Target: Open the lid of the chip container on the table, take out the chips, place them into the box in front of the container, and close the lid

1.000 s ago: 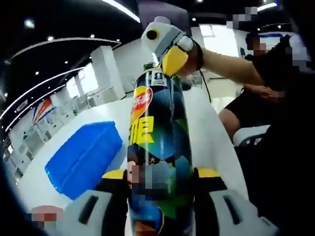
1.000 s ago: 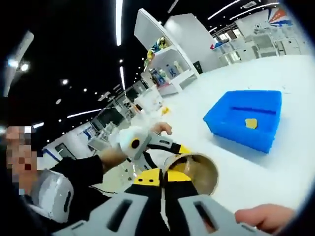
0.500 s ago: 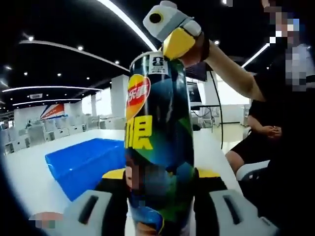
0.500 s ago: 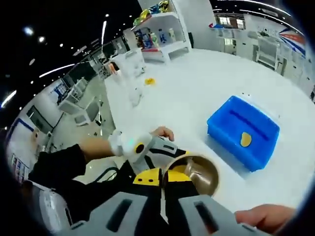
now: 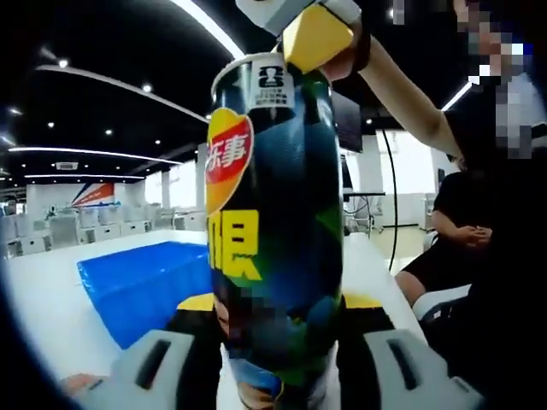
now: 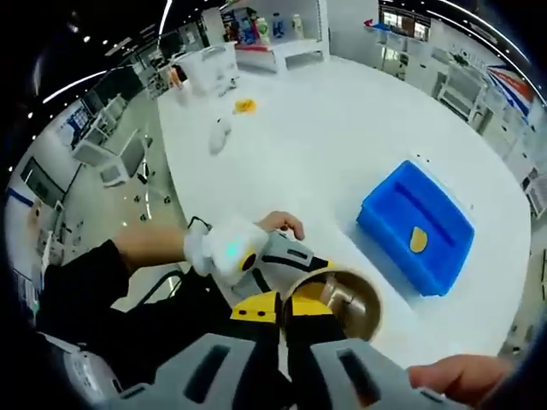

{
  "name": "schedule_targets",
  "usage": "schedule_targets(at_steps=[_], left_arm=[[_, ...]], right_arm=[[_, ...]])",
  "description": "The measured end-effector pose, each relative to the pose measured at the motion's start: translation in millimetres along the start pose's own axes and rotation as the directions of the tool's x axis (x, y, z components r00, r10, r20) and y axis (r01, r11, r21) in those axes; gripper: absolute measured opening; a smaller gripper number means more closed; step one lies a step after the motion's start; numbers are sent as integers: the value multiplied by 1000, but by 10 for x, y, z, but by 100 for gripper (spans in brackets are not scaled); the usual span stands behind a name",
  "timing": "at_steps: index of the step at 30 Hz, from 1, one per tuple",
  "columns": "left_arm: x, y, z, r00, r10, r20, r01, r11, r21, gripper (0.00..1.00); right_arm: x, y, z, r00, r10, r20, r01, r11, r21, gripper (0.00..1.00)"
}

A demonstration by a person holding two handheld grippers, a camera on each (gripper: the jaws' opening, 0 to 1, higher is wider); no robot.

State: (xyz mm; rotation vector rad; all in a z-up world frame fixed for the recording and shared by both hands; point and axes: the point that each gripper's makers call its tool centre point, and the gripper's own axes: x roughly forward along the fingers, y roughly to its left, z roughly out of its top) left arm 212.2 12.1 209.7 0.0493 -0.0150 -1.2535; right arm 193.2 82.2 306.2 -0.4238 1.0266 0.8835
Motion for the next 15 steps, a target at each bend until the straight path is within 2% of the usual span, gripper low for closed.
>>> schedule_targets(at_steps=[4, 9, 15], left_arm=[[-19, -19, 3, 999, 18, 31, -19, 1000, 12, 53], [-77, -50, -13, 999, 30, 22, -31, 998, 45, 53], [-207, -10, 75, 997, 47, 69, -51, 997, 57, 51]], right_arm=[[4, 2, -7, 1000, -18, -2, 18, 1000, -10, 0], [27, 54, -14, 1000, -4, -9, 4, 1000, -13, 0], [25, 47, -9, 1000, -17, -9, 16, 1000, -26, 1]])
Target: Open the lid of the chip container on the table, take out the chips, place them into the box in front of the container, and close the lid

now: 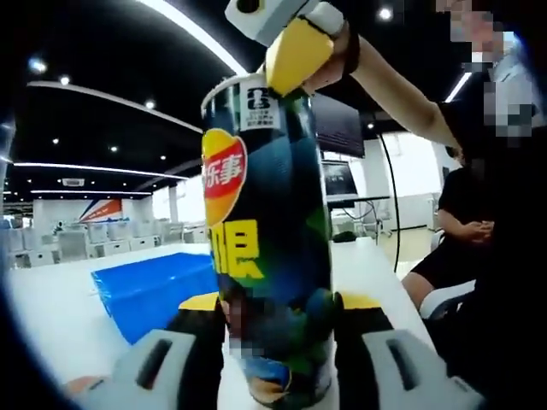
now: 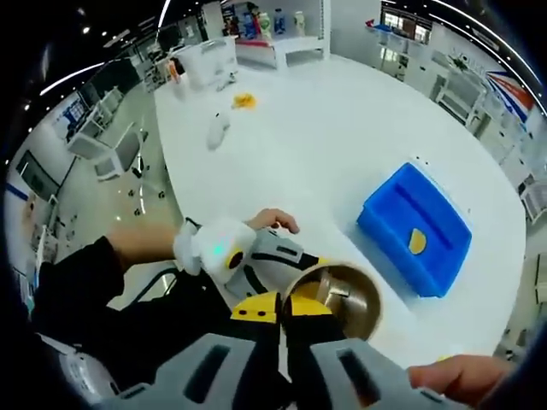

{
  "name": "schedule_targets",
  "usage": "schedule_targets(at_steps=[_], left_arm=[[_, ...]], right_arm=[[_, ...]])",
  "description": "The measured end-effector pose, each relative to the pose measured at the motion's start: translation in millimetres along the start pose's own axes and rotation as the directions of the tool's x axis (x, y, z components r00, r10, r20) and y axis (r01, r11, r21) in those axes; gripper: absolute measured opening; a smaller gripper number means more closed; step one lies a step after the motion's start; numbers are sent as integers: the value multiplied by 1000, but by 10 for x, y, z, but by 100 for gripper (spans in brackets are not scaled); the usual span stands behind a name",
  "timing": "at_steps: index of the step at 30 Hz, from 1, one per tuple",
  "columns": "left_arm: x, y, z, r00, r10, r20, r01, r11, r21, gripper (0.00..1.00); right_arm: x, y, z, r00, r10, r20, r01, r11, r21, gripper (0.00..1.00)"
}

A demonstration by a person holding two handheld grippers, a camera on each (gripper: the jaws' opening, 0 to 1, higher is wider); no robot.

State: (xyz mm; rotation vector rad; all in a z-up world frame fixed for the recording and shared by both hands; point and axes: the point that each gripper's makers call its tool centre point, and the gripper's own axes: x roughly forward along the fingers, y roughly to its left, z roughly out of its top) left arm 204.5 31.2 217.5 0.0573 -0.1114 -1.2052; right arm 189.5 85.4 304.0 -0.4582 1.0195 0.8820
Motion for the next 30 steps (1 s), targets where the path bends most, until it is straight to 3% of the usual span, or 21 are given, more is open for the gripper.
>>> schedule_targets(at_steps=[5, 7, 8, 13, 22, 25, 27, 30], left_arm=[[-80, 42, 20, 1000, 7, 16, -6, 1000, -17, 51], [-80, -31, -3, 1000, -29, 9, 30, 998, -55, 45], [-71, 25, 30, 1000, -5, 23, 6, 999, -43, 45], [-44, 10, 22, 1000, -19, 14, 20, 999, -47, 45], [108, 8, 14, 997, -73, 31, 75, 996, -48, 44], [132, 7, 16, 996, -78, 46, 81, 995, -53, 44], [140, 11, 15, 995, -83, 56, 87, 994, -61, 45], [128, 6, 14, 994, -82, 72, 87, 994, -66, 45]], right_arm=[[5, -1, 13, 1000, -2, 3, 2, 1000, 0, 1], [6, -3, 17, 1000, -5, 5, 5, 1000, -2, 1], [9, -3, 11, 1000, -6, 4, 6, 1000, 1, 1], [10, -35, -20, 1000, -16, 5, 16, 1000, 3, 1], [-28, -189, -86, 999, -41, 9, 41, 999, 30, 1], [-57, -233, -82, 999, -29, 33, 28, 999, 33, 1], [-80, -210, -49, 998, -3, 64, 4, 1000, -19, 3], [-252, -130, 75, 987, 67, 149, -70, 997, 16, 14]])
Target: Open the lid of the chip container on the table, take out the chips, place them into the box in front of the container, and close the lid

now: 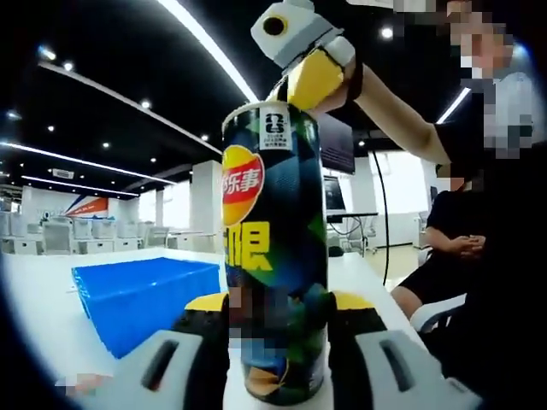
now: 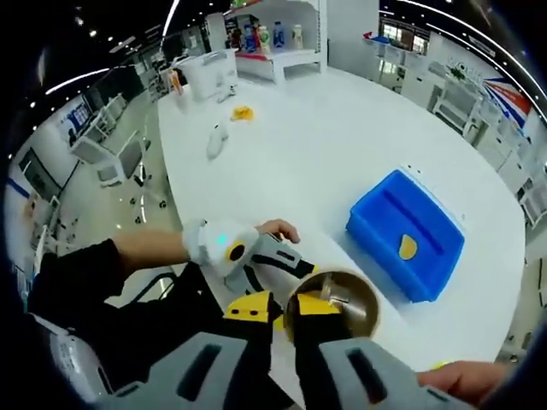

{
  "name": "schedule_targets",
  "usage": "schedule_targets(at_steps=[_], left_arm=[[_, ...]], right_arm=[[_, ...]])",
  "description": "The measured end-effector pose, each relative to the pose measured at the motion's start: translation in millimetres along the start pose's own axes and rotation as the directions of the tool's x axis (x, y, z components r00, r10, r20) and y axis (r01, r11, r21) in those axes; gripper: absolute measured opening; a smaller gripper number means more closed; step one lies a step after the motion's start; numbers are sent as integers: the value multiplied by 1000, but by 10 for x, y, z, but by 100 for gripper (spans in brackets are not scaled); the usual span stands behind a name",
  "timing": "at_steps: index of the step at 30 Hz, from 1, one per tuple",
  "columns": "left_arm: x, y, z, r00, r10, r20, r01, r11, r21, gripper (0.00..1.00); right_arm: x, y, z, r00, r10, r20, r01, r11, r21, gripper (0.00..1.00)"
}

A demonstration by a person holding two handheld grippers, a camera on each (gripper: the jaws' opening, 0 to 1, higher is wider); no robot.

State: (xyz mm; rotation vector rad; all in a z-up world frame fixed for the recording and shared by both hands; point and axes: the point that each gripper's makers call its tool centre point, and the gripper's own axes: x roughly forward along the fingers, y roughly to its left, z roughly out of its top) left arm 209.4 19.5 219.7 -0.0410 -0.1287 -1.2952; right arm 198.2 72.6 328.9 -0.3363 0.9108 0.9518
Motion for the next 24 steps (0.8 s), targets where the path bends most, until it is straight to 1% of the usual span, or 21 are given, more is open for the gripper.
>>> schedule_targets(at_steps=[2, 3, 4, 5, 6, 7, 8, 10, 11, 12, 13, 14, 15, 16, 17, 19, 20, 21, 22, 23, 24], left_arm=[[-11, 6, -1, 1000, 8, 22, -7, 1000, -11, 45], [-18, 13, -4, 999, 13, 35, -12, 1000, -29, 45], [-24, 14, -2, 999, 13, 34, -12, 1000, -29, 45], [-25, 8, 17, 999, 13, 33, -12, 1000, -26, 45], [-23, 14, 20, 999, 13, 36, -12, 1000, -28, 45], [-28, 15, 23, 999, 14, 43, -12, 999, -34, 45], [-31, 16, 19, 999, 13, 45, -12, 999, -36, 45], [-27, 16, 21, 999, 14, 46, -12, 999, -43, 45], [-23, 20, 16, 999, 15, 47, -13, 999, -50, 45], [-27, 18, 16, 999, 16, 47, -14, 999, -52, 45], [-23, 18, 15, 999, 18, 48, -16, 998, -53, 45], [-24, 17, 16, 999, 20, 49, -17, 998, -55, 44], [-22, 15, 15, 998, 21, 51, -18, 998, -55, 44], [-21, 15, 15, 998, 21, 52, -19, 998, -56, 44], [-20, 16, 15, 998, 22, 54, -19, 998, -60, 44], [-20, 16, 16, 998, 21, 56, -17, 998, -66, 44], [-17, 18, 14, 998, 21, 56, -17, 997, -69, 44], [-17, 17, 14, 998, 21, 57, -17, 997, -69, 44], [-19, 15, 14, 998, 21, 58, -16, 997, -69, 44], [-14, 17, 12, 998, 21, 59, -16, 997, -70, 44], [-14, 16, 11, 998, 21, 60, -16, 997, -74, 45]], right_arm=[[-233, -31, 238, 991, 12, 131, -12, 1000, -3, 17], [-427, -92, 383, 975, 6, 224, -3, 1000, -11, 18], [-575, -141, 477, 957, -2, 291, 5, 1000, -8, 21], [-829, -229, 608, 915, -17, 403, 18, 1000, 3, 25], [-1007, -297, 686, 879, -29, 475, 33, 999, 0, 28], [-1288, -426, 738, 811, -68, 581, 76, 997, 11, 31], [-1459, -532, 738, 767, -96, 634, 102, 994, 28, 34], [-1739, -713, 646, 692, -122, 712, 113, 992, 61, 36], [-1869, -876, 500, 649, -151, 746, 110, 988, 104, 37], [-1923, -998, 371, 629, -176, 757, 119, 984, 129, 37], [-1941, -1228, 117, 604, -230, 763, 146, 973, 177, 39], [-1915, -1406, -93, 588, -284, 757, 176, 959, 222, 40], [-1862, -1707, -430, 561, -365, 743, 233, 931, 282, 42], [-1813, -1942, -662, 524, -432, 734, 268, 902, 339, 44], [-1712, -2302, -1067, 487, -541, 686, 352, 840, 413, 47], [-1528, -2721, -1654, 457, -678, 576, 446, 735, 511, 52], [-1352, -2900, -2009, 468, -717, 517, 461, 697, 549, 54], [-1243, -2985, -2195, 471, -730, 495, 455, 682, 573, 56], [-1194, -3060, -2334, 440, -754, 487, 446, 654, 610, 63], [-1151, -3142, -2479, 382, -776, 502, 441, 630, 639, 70], [-1126, -3176, -2547, 347, -785, 514, 421, 619, 663, 77]])
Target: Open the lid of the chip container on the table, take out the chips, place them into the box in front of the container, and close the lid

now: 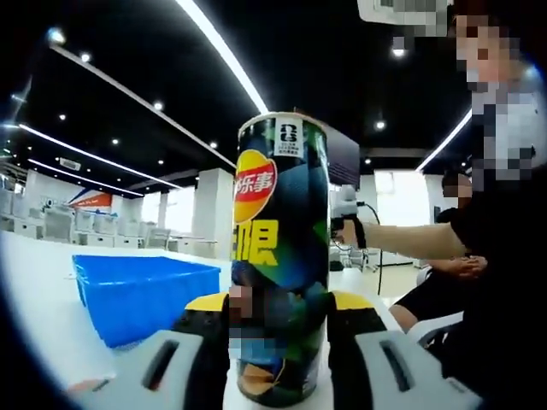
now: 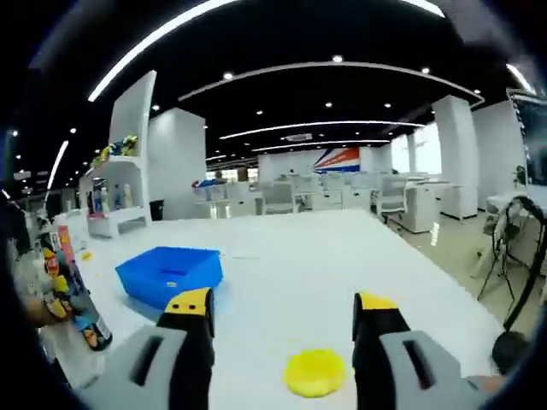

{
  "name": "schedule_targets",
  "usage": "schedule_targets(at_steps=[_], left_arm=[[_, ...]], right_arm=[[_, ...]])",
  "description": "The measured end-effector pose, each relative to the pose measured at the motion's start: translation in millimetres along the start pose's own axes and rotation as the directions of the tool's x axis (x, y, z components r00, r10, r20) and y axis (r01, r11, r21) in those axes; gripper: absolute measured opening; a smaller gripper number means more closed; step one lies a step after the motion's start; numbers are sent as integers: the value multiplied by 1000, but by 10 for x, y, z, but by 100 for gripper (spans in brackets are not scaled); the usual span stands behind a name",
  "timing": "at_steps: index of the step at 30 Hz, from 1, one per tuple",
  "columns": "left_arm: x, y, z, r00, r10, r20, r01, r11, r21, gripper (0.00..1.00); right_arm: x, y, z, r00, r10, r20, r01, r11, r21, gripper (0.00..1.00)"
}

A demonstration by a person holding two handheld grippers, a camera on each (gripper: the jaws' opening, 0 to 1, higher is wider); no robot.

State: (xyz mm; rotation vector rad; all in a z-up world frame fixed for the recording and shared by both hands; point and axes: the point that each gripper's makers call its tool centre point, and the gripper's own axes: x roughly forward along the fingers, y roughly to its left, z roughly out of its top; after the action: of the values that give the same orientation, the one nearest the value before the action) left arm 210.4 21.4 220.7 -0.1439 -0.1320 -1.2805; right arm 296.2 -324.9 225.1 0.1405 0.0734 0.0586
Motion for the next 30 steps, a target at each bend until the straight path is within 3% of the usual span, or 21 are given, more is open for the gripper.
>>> schedule_targets(at_steps=[1, 3, 5, 8, 10, 11, 12, 13, 14, 16, 19, 25, 30], left_arm=[[2, 5, -2, 1000, 0, -1, 0, 1000, -3, 45], [2, 6, -4, 1000, 1, 0, -1, 1000, -6, 45], [4, 6, -5, 1000, 0, 0, 0, 1000, -9, 45], [7, 12, -6, 1000, 1, 0, -1, 1000, -11, 45], [6, 9, -7, 1000, 1, 0, -1, 1000, -10, 45], [8, 11, -6, 1000, 2, 1, -2, 1000, -9, 45], [9, 9, -5, 1000, 2, 1, -2, 1000, -8, 45], [10, 12, -5, 1000, 3, 1, -3, 1000, -8, 45], [10, 13, -5, 1000, 3, 1, -3, 1000, -8, 45], [12, 16, -4, 1000, 3, 1, -3, 1000, -7, 45], [14, 18, -4, 1000, 4, 2, -4, 1000, -7, 45], [16, 21, -7, 1000, 8, 3, -8, 1000, -6, 45], [16, 28, -8, 1000, 8, 2, -8, 1000, -8, 45]], right_arm=[[-5, -43, -62, 1000, -13, 24, 12, 999, 32, 83], [-18, -123, -232, 998, -57, 42, 54, 996, 66, 81], [24, -116, -334, 997, -66, 29, 64, 997, 46, 80], [96, -103, -496, 995, -101, 10, 101, 992, -81, 80], [84, 23, -526, 994, -106, 18, 107, 988, -112, 79], [95, 50, -560, 994, -113, -11, 109, 981, -158, 79], [89, 89, -538, 992, -126, -7, 121, 971, -206, 80], [117, 160, -498, 995, -94, 28, 98, 970, -223, 79], [158, 258, -505, 998, -46, 30, 52, 973, -225, 79], [172, 238, -623, 997, -73, -37, 62, 971, -230, 79], [165, 184, -706, 992, -98, -79, 77, 971, -228, 79], [142, 126, -726, 991, -101, -93, 85, 984, -159, 75], [154, 134, -789, 988, -103, -117, 79, 978, -191, 72]])
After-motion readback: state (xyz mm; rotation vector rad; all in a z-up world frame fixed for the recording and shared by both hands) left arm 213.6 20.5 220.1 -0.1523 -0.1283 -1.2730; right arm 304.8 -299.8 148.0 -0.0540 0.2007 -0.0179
